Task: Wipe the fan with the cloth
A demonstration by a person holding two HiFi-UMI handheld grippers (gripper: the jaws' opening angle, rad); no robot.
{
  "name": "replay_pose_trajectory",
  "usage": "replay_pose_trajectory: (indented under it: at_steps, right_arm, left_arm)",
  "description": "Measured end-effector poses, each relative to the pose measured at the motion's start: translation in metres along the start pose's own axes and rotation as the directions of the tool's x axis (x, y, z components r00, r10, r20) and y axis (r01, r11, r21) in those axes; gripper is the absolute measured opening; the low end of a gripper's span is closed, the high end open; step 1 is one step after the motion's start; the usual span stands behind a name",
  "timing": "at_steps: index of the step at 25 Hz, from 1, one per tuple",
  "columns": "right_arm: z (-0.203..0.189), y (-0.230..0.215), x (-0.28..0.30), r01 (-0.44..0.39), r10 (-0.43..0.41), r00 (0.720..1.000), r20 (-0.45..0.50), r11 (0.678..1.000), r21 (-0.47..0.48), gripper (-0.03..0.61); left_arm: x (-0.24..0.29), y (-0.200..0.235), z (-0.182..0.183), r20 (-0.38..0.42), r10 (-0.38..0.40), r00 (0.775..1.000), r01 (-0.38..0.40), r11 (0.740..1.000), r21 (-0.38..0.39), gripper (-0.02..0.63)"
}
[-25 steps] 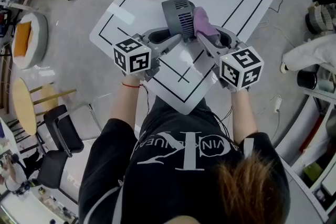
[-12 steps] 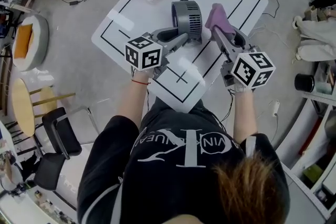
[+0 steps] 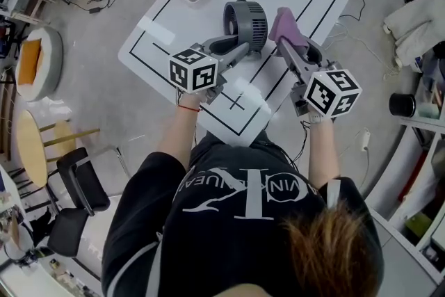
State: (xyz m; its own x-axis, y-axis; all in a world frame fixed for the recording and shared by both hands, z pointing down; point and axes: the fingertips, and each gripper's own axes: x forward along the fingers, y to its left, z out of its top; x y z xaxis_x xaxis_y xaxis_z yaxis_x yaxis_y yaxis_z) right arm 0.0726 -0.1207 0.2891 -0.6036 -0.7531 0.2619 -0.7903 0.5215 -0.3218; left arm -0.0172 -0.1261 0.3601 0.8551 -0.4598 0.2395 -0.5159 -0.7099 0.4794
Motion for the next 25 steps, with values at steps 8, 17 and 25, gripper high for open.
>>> replay_pose_trajectory:
  at_steps: [8,17,25]
  right_arm:
    - [0.000,0.000,0.002,-0.007,0.007,1.000,0.009,1.000,-0.005,0.137]
    - [0.009,0.004,0.009,0.033,-0.033,0.999,0.005,0.986,-0.164,0.137]
    - [0.015,0.007,0.012,0.061,-0.057,0.998,0.023,0.967,-0.247,0.135]
  left_arm:
    - [-0.013,0.007,0.007,0.056,0.027,0.998,-0.029,0.999,0.026,0.137]
    - [-0.050,0.015,0.048,0.160,0.139,0.977,-0.165,0.973,0.162,0.011]
    - [-0.080,0.011,0.084,0.271,0.229,0.935,-0.306,0.907,0.288,0.011]
